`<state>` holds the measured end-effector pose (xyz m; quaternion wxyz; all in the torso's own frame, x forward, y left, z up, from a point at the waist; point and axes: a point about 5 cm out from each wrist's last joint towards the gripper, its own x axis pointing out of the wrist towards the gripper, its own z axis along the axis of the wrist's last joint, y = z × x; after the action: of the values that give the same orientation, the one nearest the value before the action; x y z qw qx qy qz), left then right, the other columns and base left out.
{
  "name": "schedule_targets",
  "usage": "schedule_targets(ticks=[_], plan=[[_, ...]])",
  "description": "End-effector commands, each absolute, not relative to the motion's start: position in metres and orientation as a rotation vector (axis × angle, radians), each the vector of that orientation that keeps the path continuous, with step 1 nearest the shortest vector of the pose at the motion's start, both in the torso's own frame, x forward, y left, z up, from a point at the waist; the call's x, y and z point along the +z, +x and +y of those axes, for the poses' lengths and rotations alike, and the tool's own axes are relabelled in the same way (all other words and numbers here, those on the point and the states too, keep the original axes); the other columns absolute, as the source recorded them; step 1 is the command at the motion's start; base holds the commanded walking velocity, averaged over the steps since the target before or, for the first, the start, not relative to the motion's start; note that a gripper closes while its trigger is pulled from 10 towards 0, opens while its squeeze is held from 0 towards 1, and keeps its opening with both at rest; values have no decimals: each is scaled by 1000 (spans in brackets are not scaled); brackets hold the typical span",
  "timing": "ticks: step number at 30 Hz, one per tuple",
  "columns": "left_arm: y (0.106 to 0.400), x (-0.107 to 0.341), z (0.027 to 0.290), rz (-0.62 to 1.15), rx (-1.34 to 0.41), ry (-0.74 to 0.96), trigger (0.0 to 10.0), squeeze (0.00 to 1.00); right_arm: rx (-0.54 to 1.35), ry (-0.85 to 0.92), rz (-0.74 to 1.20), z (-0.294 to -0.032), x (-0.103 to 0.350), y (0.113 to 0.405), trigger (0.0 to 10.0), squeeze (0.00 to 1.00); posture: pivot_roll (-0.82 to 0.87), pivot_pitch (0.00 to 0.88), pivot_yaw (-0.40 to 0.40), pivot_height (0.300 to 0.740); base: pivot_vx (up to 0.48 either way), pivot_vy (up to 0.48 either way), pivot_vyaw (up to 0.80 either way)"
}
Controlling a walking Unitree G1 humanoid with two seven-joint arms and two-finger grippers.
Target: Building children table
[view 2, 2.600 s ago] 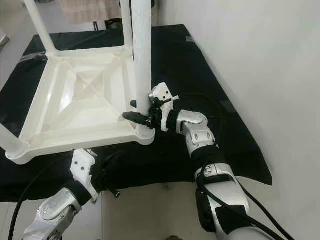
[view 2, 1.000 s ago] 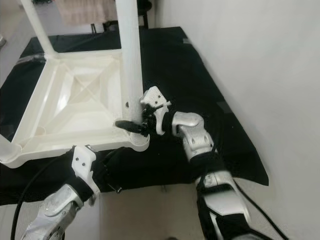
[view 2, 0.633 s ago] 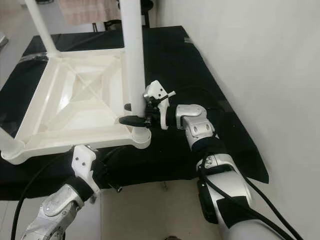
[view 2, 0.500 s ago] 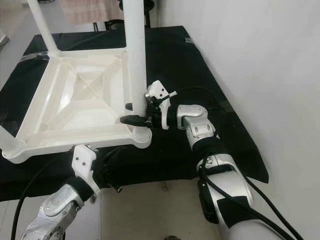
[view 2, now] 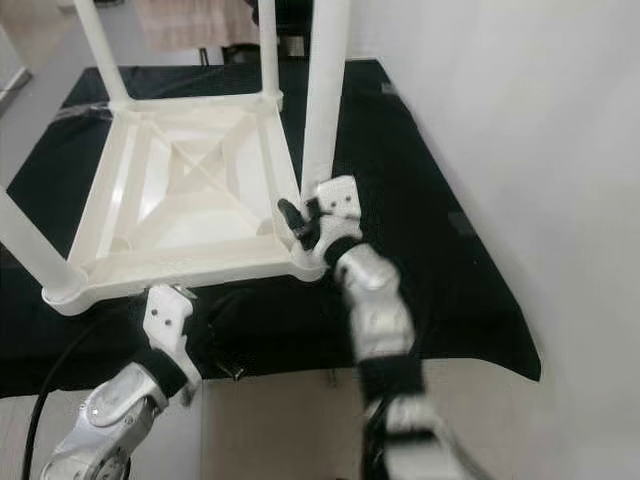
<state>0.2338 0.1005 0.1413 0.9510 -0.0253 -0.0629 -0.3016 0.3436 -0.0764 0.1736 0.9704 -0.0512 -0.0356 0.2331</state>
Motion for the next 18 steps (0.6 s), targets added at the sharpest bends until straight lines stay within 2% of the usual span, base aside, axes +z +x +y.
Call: schedule_targets(ticks=[1, 3, 4, 5, 6, 7, 8, 9, 10, 13, 14, 15, 16, 17, 18], plan=[[233, 137, 99, -105, -626, -50, 10000, 0, 510, -133, 64, -73, 146, 345, 0, 0, 12, 119, -3, 740, 0, 0, 0], [233, 137, 99, -107, -622, -48, 10000, 0, 527, -120, 71, -70, 147, 347, 0, 0, 15, 117, -7, 740, 0, 0, 0], [234, 137, 99, -109, -619, -46, 10000, 0, 537, -121, 72, -68, 149, 349, 3098, 0, 15, 117, -7, 740, 0, 0, 0], [234, 137, 99, -109, -619, -46, 10000, 0, 537, -121, 72, -68, 149, 349, 3098, 0, 15, 117, -7, 740, 0, 0, 0], [234, 138, 99, -112, -614, -43, 10000, 0, 626, -128, 67, -60, 153, 349, 10000, 0, 22, 118, -5, 740, 0, 0, 0], [234, 138, 99, -112, -614, -43, 10000, 0, 626, -128, 67, -60, 153, 349, 10000, 0, 22, 118, -5, 740, 0, 0, 0], [234, 138, 99, -113, -614, -43, 10000, 0, 696, -116, 50, -58, 156, 348, 10000, 263, 24, 118, -5, 740, 0, 0, 0], [234, 139, 99, -113, -614, -43, 10000, 0, 729, -112, 41, -58, 159, 346, 10000, 569, 25, 120, -4, 740, 0, 0, 0], [234, 139, 99, -113, -614, -43, 10000, 0, 802, -112, 22, -58, 164, 345, 10000, 1000, 25, 120, -4, 740, 0, 0, 0], [235, 141, 100, -115, -616, -44, 10000, 0, 875, -107, -24, -64, 179, 346, 10000, 1000, 21, 119, -3, 740, 0, 0, 0], [235, 141, 100, -115, -617, -45, 10000, 0, 924, -115, -38, -69, 185, 347, 10000, 800, 23, 118, -3, 740, 0, 0, 0], [235, 141, 100, -115, -617, -45, 10000, 0, 924, -115, -38, -69, 185, 347, 10000, 800, 23, 118, -3, 740, 0, 0, 0], [235, 141, 99, -115, -618, -46, 10000, 0, 955, -130, -48, -73, 190, 348, 10000, 294, 23, 118, -3, 740, 0, 0, 0], [234, 141, 99, -115, -619, -46, 10000, 0, 1006, -133, -46, -78, 194, 349, 10000, 0, 30, 119, -5, 740, 0, 0, 0], [234, 141, 99, -115, -619, -46, 10000, 0, 1006, -133, -46, -78, 194, 349, 10000, 0, 30, 119, -5, 740, 0, 0, 0]])
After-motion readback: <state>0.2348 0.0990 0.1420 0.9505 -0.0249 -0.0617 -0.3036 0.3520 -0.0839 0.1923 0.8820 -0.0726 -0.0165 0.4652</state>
